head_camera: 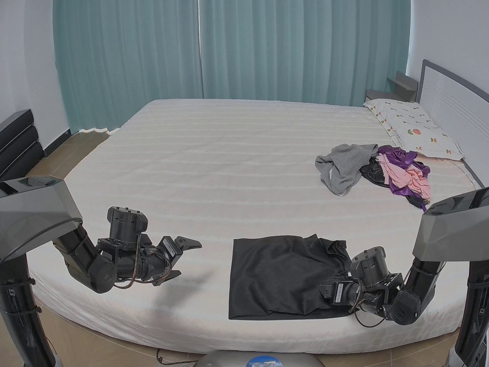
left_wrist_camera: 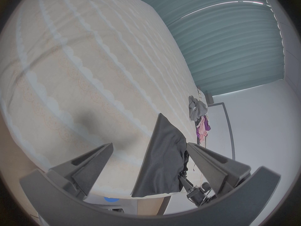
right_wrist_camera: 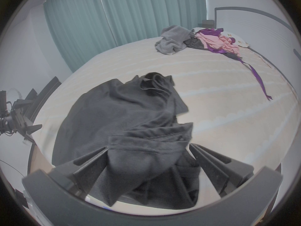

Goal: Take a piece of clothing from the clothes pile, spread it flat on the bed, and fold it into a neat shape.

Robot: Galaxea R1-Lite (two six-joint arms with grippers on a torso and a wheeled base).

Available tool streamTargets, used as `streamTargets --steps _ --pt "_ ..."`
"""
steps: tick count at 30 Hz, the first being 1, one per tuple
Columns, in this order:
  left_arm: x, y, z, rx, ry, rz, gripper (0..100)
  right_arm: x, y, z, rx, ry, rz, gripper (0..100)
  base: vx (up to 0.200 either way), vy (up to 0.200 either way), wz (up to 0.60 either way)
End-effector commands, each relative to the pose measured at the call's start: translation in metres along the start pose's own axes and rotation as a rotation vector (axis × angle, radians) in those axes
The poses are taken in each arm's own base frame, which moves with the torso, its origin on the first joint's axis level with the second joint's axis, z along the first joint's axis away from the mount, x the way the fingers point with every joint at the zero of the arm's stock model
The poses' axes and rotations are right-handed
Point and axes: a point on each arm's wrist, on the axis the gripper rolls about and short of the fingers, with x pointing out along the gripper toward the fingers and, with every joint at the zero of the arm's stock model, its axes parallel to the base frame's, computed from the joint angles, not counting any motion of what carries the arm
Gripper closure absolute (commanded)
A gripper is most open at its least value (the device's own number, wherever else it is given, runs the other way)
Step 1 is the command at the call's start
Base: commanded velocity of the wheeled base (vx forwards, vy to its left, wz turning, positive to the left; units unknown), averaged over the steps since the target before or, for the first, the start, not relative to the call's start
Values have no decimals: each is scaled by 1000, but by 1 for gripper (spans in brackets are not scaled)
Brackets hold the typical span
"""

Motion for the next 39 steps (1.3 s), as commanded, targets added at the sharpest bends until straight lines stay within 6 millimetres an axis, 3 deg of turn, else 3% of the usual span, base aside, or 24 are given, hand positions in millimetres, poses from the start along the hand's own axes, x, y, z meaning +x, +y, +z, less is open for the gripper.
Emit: streamTargets --steps 1,6,8,13,20,26,29,39 --pt "0 1 0 -2 0 2 0 -8 -14 2 20 -6 -38 0 0 0 0" --pt "0 1 0 -3 2 5 0 -31 -30 11 48 -27 -37 0 0 0 0" --pt "0 1 -1 -2 3 5 0 -32 -32 12 48 -27 -38 0 0 0 0" --pt "0 2 0 -4 2 6 0 -44 -59 3 -22 42 -66 0 0 0 0" --pt "0 2 -1 -4 2 6 0 -60 -74 8 -56 25 -79 0 0 0 0" --pt "0 2 -1 -3 3 6 0 -57 -73 19 11 11 60 0 0 0 0" --pt "0 2 -1 -2 3 8 0 -54 -69 24 122 48 238 0 0 0 0" --pt "0 2 -1 -1 2 7 0 -36 -74 21 165 132 322 0 0 0 0"
